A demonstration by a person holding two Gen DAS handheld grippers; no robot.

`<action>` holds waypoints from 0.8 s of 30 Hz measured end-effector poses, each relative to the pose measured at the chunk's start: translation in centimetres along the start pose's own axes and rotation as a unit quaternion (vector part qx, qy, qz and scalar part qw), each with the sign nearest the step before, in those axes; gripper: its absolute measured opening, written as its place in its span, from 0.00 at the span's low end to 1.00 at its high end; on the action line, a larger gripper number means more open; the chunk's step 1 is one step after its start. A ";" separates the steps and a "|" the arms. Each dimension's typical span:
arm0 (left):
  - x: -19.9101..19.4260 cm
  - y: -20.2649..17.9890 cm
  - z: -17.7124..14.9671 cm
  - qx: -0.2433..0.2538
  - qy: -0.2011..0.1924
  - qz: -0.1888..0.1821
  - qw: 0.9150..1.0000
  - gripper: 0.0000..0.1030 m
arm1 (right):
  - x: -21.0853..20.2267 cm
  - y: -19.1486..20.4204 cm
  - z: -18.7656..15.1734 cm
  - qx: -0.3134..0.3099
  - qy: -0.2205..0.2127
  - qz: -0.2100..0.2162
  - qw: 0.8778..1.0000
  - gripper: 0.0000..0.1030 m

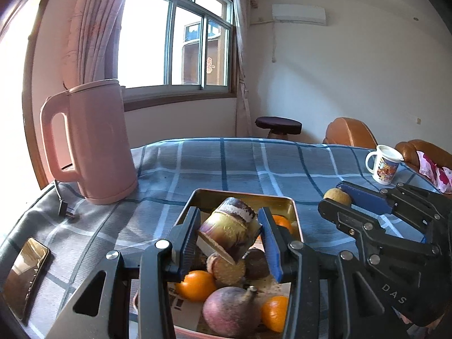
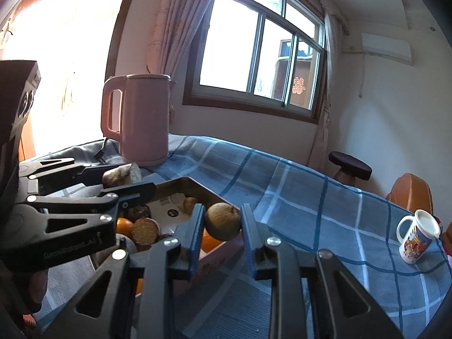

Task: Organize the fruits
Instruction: 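Lower both held fruits over the open tin box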

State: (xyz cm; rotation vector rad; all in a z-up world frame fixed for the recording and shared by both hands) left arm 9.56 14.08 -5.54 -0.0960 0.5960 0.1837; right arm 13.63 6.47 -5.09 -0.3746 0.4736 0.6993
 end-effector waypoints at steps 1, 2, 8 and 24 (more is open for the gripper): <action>0.0 0.1 0.0 0.000 0.000 0.001 1.000 0.43 | 0.1 0.1 0.1 -0.001 0.000 0.000 1.000 0.28; 0.0 0.4 0.0 -0.002 0.001 0.003 1.000 0.43 | 0.1 0.2 0.2 -0.002 0.000 0.001 1.000 0.28; 0.1 1.6 -0.1 -0.008 0.005 0.011 1.000 0.43 | 0.5 1.1 0.6 -0.009 0.001 0.006 1.000 0.28; 0.4 4.0 -0.7 -0.020 0.019 0.022 0.999 0.43 | 2.0 3.3 1.1 -0.024 0.013 0.016 1.000 0.28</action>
Point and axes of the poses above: each gripper's, at about its wrist camera, not at the fingertips, and x roughly the way its jaws point, y to its left, z to its top, the point moved 7 cm from there along x, roughly the way its jaws point, and after that the axes turned 10 degrees about y, right-handed, at the moved point
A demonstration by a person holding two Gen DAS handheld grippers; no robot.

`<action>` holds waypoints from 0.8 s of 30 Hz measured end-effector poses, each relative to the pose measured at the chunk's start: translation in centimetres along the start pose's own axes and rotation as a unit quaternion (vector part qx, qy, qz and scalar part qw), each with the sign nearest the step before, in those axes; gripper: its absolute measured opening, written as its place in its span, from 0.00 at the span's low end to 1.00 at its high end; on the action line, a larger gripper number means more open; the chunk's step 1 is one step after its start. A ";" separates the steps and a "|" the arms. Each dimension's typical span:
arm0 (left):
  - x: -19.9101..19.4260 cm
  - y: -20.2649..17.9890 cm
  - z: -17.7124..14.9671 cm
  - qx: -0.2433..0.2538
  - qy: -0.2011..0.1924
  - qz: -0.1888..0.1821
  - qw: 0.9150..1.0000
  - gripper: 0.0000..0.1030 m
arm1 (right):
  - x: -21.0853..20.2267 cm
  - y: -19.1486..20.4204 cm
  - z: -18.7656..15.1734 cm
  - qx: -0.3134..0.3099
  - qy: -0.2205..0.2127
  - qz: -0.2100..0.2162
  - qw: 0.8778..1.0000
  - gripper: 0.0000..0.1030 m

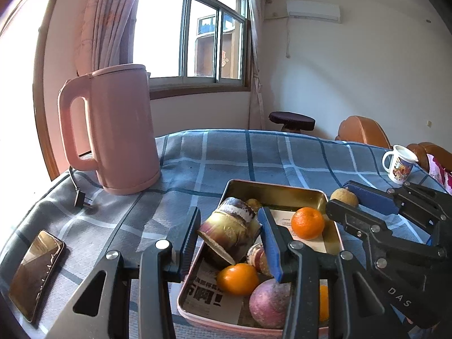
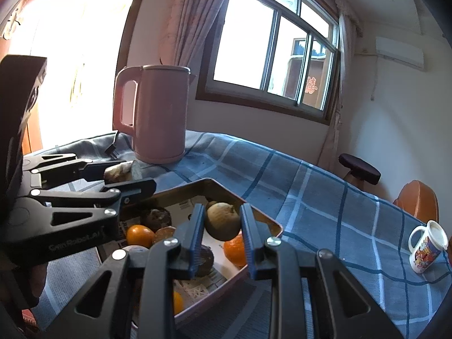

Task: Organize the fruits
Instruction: 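Lower both held fruits over the open tin box, then open both tools to release the brown fruit and fruit slice into the tin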

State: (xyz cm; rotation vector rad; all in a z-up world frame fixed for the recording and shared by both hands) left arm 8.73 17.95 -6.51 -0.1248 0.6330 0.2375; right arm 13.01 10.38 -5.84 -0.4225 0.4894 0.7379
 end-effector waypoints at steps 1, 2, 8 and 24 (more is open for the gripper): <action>0.0 0.1 0.0 -0.001 0.001 0.000 1.000 0.43 | 0.1 0.1 0.1 0.000 0.001 0.000 1.000 0.28; 0.1 0.2 -0.1 -0.001 0.001 0.000 1.000 0.43 | 0.2 0.2 0.1 -0.001 0.002 0.001 1.000 0.28; 0.5 0.7 -0.3 -0.003 0.009 0.003 1.000 0.43 | 1.1 0.8 0.1 -0.004 0.009 0.004 1.000 0.28; 2.9 0.6 -1.8 0.006 0.065 -0.003 0.998 0.43 | 4.4 1.7 -1.7 -0.007 0.080 0.025 0.996 0.28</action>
Point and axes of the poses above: each gripper's, at about its wrist camera, not at the fingertips, and x roughly the way its jaws point, y to its left, z to its top, the point moved 7 cm from there along x, roughly the way its jaws point, and after that the axes turned 10 degrees about y, right-handed, at the moved point
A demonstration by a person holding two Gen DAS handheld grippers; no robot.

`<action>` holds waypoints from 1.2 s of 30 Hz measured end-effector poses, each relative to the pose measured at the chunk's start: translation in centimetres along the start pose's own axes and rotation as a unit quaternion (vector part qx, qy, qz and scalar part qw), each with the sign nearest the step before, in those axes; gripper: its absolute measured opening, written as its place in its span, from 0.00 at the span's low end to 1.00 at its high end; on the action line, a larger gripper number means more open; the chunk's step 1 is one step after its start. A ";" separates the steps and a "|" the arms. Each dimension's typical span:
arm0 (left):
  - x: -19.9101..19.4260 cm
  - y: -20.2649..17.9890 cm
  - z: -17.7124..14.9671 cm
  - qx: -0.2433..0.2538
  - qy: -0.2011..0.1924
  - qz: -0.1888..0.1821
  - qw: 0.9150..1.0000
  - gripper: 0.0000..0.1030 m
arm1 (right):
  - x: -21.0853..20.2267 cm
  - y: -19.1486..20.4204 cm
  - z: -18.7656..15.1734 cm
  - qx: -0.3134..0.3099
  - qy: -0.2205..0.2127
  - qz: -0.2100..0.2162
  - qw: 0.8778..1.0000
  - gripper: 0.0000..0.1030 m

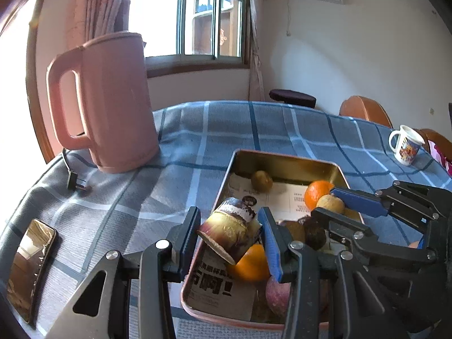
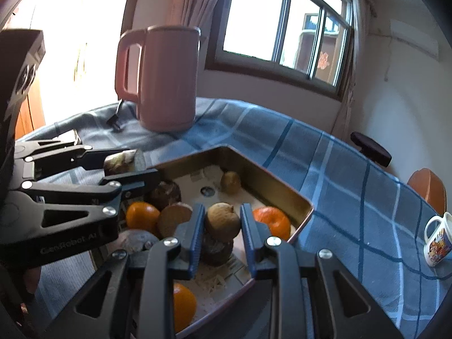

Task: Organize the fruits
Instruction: 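Open both tools to release the brown fruit and fruit slice into the tin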

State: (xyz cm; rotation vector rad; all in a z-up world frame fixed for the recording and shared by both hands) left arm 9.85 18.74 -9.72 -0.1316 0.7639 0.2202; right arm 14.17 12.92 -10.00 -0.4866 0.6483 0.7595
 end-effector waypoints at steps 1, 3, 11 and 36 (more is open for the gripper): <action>0.0 0.0 0.0 -0.001 0.000 -0.001 1.000 0.43 | 0.2 0.0 -0.1 0.000 0.007 0.001 1.000 0.28; -0.1 0.0 0.0 0.000 0.000 -0.001 1.000 0.43 | 0.3 0.0 -0.2 0.002 0.008 0.001 1.000 0.28; -0.7 0.1 0.0 -0.004 -0.007 0.000 1.000 0.58 | 0.3 0.4 -0.5 -0.005 0.020 0.013 1.000 0.64; -6.8 -1.6 1.3 -0.001 -0.089 0.001 0.996 0.76 | -8.6 -4.9 -1.7 0.073 -0.073 -0.070 0.992 0.99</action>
Point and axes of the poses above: each gripper's, at about its wrist camera, not at the fingertips, and x roughly the way its jaws point, y to its left, z to its top, the point moved 7 cm from there along x, roughly the way its jaws point, and after that the axes turned 10 degrees about y, right-handed, at the moved point
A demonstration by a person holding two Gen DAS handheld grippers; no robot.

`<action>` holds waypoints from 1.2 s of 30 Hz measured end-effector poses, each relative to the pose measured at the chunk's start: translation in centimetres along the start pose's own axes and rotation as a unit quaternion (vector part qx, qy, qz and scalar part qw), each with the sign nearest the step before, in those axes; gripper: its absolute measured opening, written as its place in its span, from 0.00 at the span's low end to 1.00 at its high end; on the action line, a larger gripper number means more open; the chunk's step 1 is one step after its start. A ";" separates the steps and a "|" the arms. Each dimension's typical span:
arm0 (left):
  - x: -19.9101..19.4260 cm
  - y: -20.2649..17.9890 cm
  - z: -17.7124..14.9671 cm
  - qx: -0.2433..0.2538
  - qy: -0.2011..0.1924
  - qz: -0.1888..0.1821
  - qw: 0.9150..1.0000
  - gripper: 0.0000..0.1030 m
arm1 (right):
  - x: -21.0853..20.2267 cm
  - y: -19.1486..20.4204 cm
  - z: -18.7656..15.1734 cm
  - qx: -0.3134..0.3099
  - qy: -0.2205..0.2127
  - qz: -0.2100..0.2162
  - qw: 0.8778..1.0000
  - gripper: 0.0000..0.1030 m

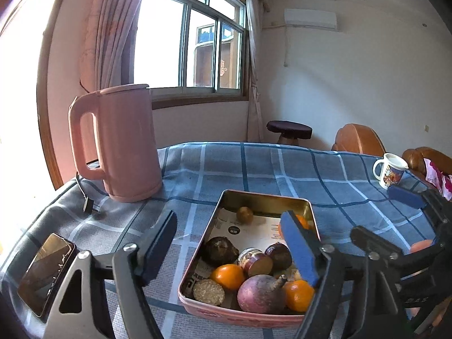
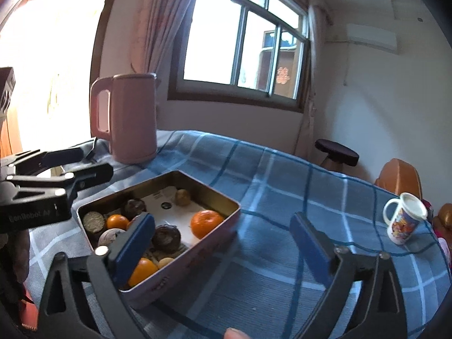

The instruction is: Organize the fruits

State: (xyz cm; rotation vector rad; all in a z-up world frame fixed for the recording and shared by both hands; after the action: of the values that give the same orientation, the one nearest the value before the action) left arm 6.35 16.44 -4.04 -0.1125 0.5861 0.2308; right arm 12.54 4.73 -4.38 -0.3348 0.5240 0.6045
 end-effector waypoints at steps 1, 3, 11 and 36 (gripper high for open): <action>-0.1 -0.2 0.0 0.002 0.000 -0.001 1.000 0.76 | -0.3 -0.2 0.0 0.001 -0.002 -0.001 1.000 0.99; -0.2 -0.5 -0.1 0.005 0.000 -0.003 1.000 0.76 | -0.9 -0.4 -0.1 0.004 -0.006 -0.005 1.000 0.99; -0.7 -1.2 -0.1 0.012 -0.004 -0.004 1.000 0.76 | -2.1 -1.2 -0.1 0.015 -0.015 -0.011 1.000 1.00; -1.0 -2.0 0.1 0.022 -0.004 -0.001 1.000 0.76 | -3.2 -2.4 -0.5 0.023 -0.020 -0.020 0.999 1.00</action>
State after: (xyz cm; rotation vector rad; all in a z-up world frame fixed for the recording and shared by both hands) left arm 6.13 14.40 -3.31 -0.0704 0.5830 0.2170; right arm 11.59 1.26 -2.69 -0.2877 0.4909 0.5591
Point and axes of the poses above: each gripper's, at about its wrist camera, not at the fingertips, and x roughly the way its jaws point, y to its left, z to its top, the point moved 7 cm from there along x, roughly the way its jaws point, and after that the axes turned 10 degrees about y, right-handed, at the moved point
